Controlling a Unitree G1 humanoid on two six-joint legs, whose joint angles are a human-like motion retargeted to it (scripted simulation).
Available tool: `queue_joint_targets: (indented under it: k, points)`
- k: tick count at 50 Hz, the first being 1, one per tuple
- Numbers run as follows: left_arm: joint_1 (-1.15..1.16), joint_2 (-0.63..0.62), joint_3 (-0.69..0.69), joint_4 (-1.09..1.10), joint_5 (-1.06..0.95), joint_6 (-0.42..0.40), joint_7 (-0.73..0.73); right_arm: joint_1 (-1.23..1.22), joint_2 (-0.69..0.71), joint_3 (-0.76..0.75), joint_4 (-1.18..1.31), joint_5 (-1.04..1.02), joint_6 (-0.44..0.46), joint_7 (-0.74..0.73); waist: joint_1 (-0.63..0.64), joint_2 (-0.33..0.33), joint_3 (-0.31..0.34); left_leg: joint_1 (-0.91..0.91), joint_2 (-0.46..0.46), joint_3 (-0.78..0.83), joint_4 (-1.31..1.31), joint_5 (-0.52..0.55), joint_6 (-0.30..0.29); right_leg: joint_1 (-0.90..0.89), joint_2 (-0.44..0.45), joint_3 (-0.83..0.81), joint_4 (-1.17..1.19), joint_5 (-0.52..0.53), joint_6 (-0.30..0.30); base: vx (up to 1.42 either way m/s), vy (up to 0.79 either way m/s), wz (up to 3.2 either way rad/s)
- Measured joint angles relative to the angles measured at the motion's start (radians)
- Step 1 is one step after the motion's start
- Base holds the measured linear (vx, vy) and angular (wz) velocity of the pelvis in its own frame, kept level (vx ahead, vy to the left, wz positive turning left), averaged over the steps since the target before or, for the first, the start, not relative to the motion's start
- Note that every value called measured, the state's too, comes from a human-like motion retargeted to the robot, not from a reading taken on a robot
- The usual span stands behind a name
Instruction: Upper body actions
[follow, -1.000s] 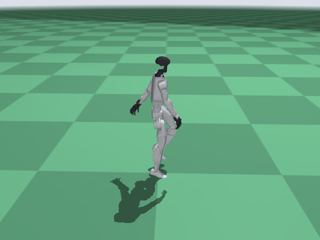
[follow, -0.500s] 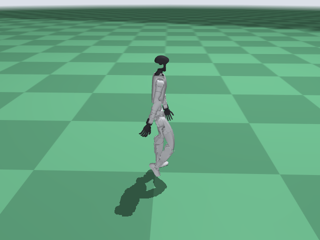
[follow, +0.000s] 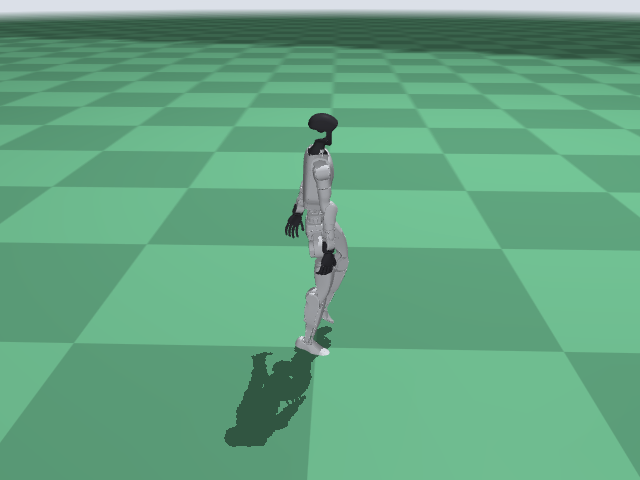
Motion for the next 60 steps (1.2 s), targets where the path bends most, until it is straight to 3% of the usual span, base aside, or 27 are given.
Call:
queue_joint_targets:
  k: [2, 5, 7, 9, 12, 16, 19, 23, 25, 27, 28, 30, 32, 35, 38, 42, 46, 50, 51, 52, 53, 55, 57, 58, 60]
  points:
    - [0.096, 0.031, 0.054, 0.047, -0.035, -0.013, 0.058, -0.125, 0.045, 0.011, -0.135, -0.046, -0.062, 0.061, 0.095, -0.026, -0.009, -0.321, -0.071, -0.196, 0.264, -0.005, 0.034, -0.064, 0.008, 0.082, -0.038, 0.046, -0.036, -0.33, -0.32, -0.67]
    - [0.162, 0.064, 0.068, 0.047, -0.085, 0.098, 0.068, -0.290, 0.095, -0.083, -0.364, -0.101, -0.119, 0.109, 0.228, -0.028, 0.070, -0.599, 0.171, -0.152, 0.635, -0.162, 0.160, -0.054, 0.015, 0.055, -0.072, 0.064, -0.066, -0.34, -0.25, -0.68]
    - [0.197, 0.069, 0.125, 0.047, -0.066, 0.076, 0.095, -0.372, 0.096, -0.095, -0.480, -0.047, -0.191, 0.093, 0.306, -0.043, 0.113, -0.719, 0.216, -0.138, 0.740, -0.227, 0.198, -0.075, -0.002, 0.098, -0.067, 0.073, -0.077, -0.25, -0.12, -0.92]
    - [0.248, 0.072, 0.165, 0.047, -0.056, 0.037, 0.079, -0.421, 0.100, -0.077, -0.557, 0.013, -0.278, 0.086, 0.343, -0.074, 0.115, -0.799, 0.191, -0.112, 0.768, -0.260, 0.188, -0.105, -0.037, 0.133, -0.056, 0.078, -0.080, 0.07, 0.02, -0.43]
    - [0.279, 0.057, 0.190, 0.047, -0.080, 0.065, 0.077, -0.481, 0.085, -0.034, -0.612, 0.010, -0.379, 0.108, 0.353, -0.092, 0.099, -0.808, 0.192, -0.064, 0.740, -0.266, 0.141, -0.127, -0.059, 0.149, -0.045, 0.073, -0.082, 0.05, 0.07, -0.02]
    - [0.237, 0.043, 0.176, 0.047, -0.139, 0.062, 0.092, -0.437, 0.086, -0.006, -0.610, -0.115, -0.388, 0.098, 0.266, -0.058, 0.035, -0.703, 0.171, -0.102, 0.662, -0.253, 0.111, -0.088, -0.009, 0.091, -0.067, 0.062, -0.073, 0.07, 0.04, 0.87]
    - [0.162, 0.028, 0.121, 0.045, -0.139, 0.029, 0.065, -0.322, 0.075, 0.017, -0.550, -0.137, -0.395, 0.077, 0.207, -0.044, -0.029, -0.498, 0.072, -0.110, 0.448, -0.200, 0.062, -0.068, 0.005, 0.041, -0.074, 0.044, -0.054, 0.15, 0.11, 0.90]
    - [0.049, -0.008, 0.002, 0.024, -0.157, -0.026, 0.109, -0.076, 0.060, 0.016, -0.398, -0.253, -0.320, 0.057, 0.137, -0.049, -0.097, -0.078, -0.171, -0.140, -0.146, -0.111, 0.010, -0.039, -0.003, 0.003, -0.019, -0.009, -0.011, 0.34, 0.18, 0.54]
    - [-0.020, -0.022, -0.079, 0.017, -0.177, -0.067, 0.158, 0.054, 0.046, -0.001, -0.283, -0.306, -0.241, 0.022, 0.048, -0.005, -0.121, 0.152, -0.287, -0.289, -0.509, -0.267, 0.004, -0.012, 0.058, -0.058, 0.040, -0.039, 0.003, 0.45, 0.15, 1.09]
    - [-0.089, -0.046, -0.169, -0.001, -0.177, -0.095, 0.185, 0.164, 0.003, -0.046, -0.132, -0.335, -0.156, -0.023, -0.015, 0.038, -0.120, 0.361, -0.228, -0.044, -0.725, -0.441, 0.060, -0.018, 0.065, -0.127, 0.191, 0.080, 0.019, 0.39, 0.30, 0.70]
    - [-0.152, -0.060, -0.206, -0.016, -0.175, -0.094, 0.181, 0.194, -0.028, -0.083, -0.065, -0.347, -0.097, -0.035, -0.061, 0.073, -0.118, 0.382, -0.202, -0.039, -0.796, -0.438, 0.088, -0.068, 0.036, -0.183, 0.335, 0.222, 0.030, -0.01, 0.33, 0.40]
    - [-0.317, -0.083, -0.239, -0.068, -0.154, -0.094, 0.157, 0.213, -0.097, -0.156, 0.039, -0.313, 0.024, -0.071, -0.106, 0.112, -0.050, 0.367, -0.174, -0.083, -0.822, -0.437, 0.125, -0.290, -0.092, -0.146, 0.756, 0.419, -0.012, -0.27, 0.39, 0.02]
    - [-0.456, -0.089, -0.256, -0.162, -0.122, -0.138, 0.135, 0.305, -0.165, -0.205, 0.039, -0.177, 0.099, -0.133, -0.180, 0.131, -0.020, 0.317, -0.186, -0.154, -0.830, -0.427, 0.155, -0.593, -0.036, 0.064, 1.057, 0.420, -0.037, -0.41, 0.37, 0.11]
    - [-0.660, -0.042, -0.235, -0.335, -0.014, -0.141, 0.089, 0.396, -0.231, -0.287, 0.039, 0.055, 0.134, -0.164, -0.298, 0.142, 0.039, 0.281, -0.192, -0.099, -0.846, -0.420, 0.183, -0.901, -0.154, 0.067, 1.377, 0.273, -0.120, -0.43, 0.31, 0.68]
    - [-0.726, -0.023, -0.241, -0.467, 0.056, -0.159, 0.172, 0.501, -0.253, -0.422, 0.039, 0.184, 0.093, -0.221, -0.346, 0.171, 0.054, 0.232, -0.163, -0.163, -0.820, -0.414, 0.197, -1.058, -0.107, 0.047, 1.427, 0.242, -0.136, -0.03, 0.04, 0.35]
    - [-0.728, -0.048, -0.304, -0.547, 0.069, -0.232, 0.237, 0.634, -0.241, -0.503, 0.039, 0.364, 0.015, -0.258, -0.262, 0.169, 0.006, 0.237, -0.163, -0.136, -0.823, -0.418, 0.188, -1.045, -0.114, -0.001, 1.382, 0.195, -0.153, 0.20, -0.13, -0.40]
    - [-0.630, -0.070, -0.286, -0.504, 0.066, -0.213, 0.224, 0.607, -0.218, -0.444, 0.039, 0.399, -0.002, -0.337, -0.196, 0.134, -0.018, 0.292, -0.183, -0.099, -0.834, -0.432, 0.163, -0.826, -0.063, 0.041, 1.206, 0.256, -0.098, 0.09, -0.10, -0.72]
    - [-0.408, -0.098, -0.248, -0.381, -0.027, -0.206, 0.156, 0.484, -0.186, -0.305, 0.039, 0.267, 0.051, -0.229, -0.185, 0.155, -0.072, 0.309, -0.148, -0.101, -0.797, -0.458, 0.115, -0.459, 0.041, 0.029, 0.756, 0.344, -0.048, 0.16, -0.14, -0.24]
    - [-0.313, -0.103, -0.225, -0.321, -0.033, -0.189, 0.125, 0.427, -0.171, -0.250, 0.039, 0.229, 0.068, -0.174, -0.157, 0.145, -0.085, 0.311, -0.154, -0.088, -0.768, -0.466, 0.099, -0.341, 0.084, 0.088, 0.566, 0.351, -0.013, 0.20, -0.22, -0.42]
    - [-0.224, -0.104, -0.202, -0.259, -0.035, -0.167, 0.098, 0.370, -0.155, -0.193, 0.039, 0.194, 0.081, -0.132, -0.132, 0.131, -0.095, 0.309, -0.161, -0.076, -0.728, -0.469, 0.080, -0.229, 0.113, 0.124, 0.391, 0.305, 0.023, 0.24, -0.21, -0.49]
    - [-0.149, -0.095, -0.178, -0.196, -0.030, -0.140, 0.080, 0.316, -0.138, -0.135, 0.039, 0.169, 0.087, -0.112, -0.113, 0.110, -0.102, 0.297, -0.168, -0.068, -0.665, -0.461, 0.056, -0.129, 0.112, 0.111, 0.244, 0.155, 0.060, 0.18, -0.18, -0.26]
    - [-0.034, -0.066, -0.113, -0.058, -0.005, -0.058, 0.067, 0.186, -0.089, -0.024, 0.039, 0.116, 0.089, -0.095, -0.072, 0.059, -0.125, 0.220, -0.145, -0.010, -0.448, -0.296, 0.008, -0.014, 0.035, -0.140, 0.040, 0.007, -0.010, -0.05, -0.18, -0.20]
    - [-0.001, -0.026, 0.011, 0.028, 0.012, 0.035, 0.083, -0.039, -0.023, 0.001, 0.018, -0.003, 0.052, -0.010, 0.034, 0.032, -0.072, -0.059, -0.026, -0.069, -0.041, -0.075, 0.023, -0.056, 0.039, 0.055, -0.013, 0.038, 0.004, -0.61, -0.49, -0.77]
    - [0.036, -0.005, 0.053, 0.042, -0.006, 0.058, 0.091, -0.123, 0.003, -0.013, -0.046, -0.065, 0.019, 0.052, 0.076, 0.025, -0.062, -0.230, -0.025, -0.165, 0.102, -0.011, 0.063, -0.091, 0.055, 0.081, -0.035, 0.063, -0.009, -0.72, -0.62, -0.13]
    - [0.106, 0.035, 0.103, 0.047, -0.089, 0.091, 0.051, -0.282, 0.031, -0.042, -0.215, -0.163, -0.058, 0.198, 0.093, 0.002, -0.005, -0.484, -0.080, -0.298, 0.349, -0.098, 0.043, -0.117, 0.039, 0.048, -0.083, 0.121, -0.021, -0.73, -0.54, 0.28]
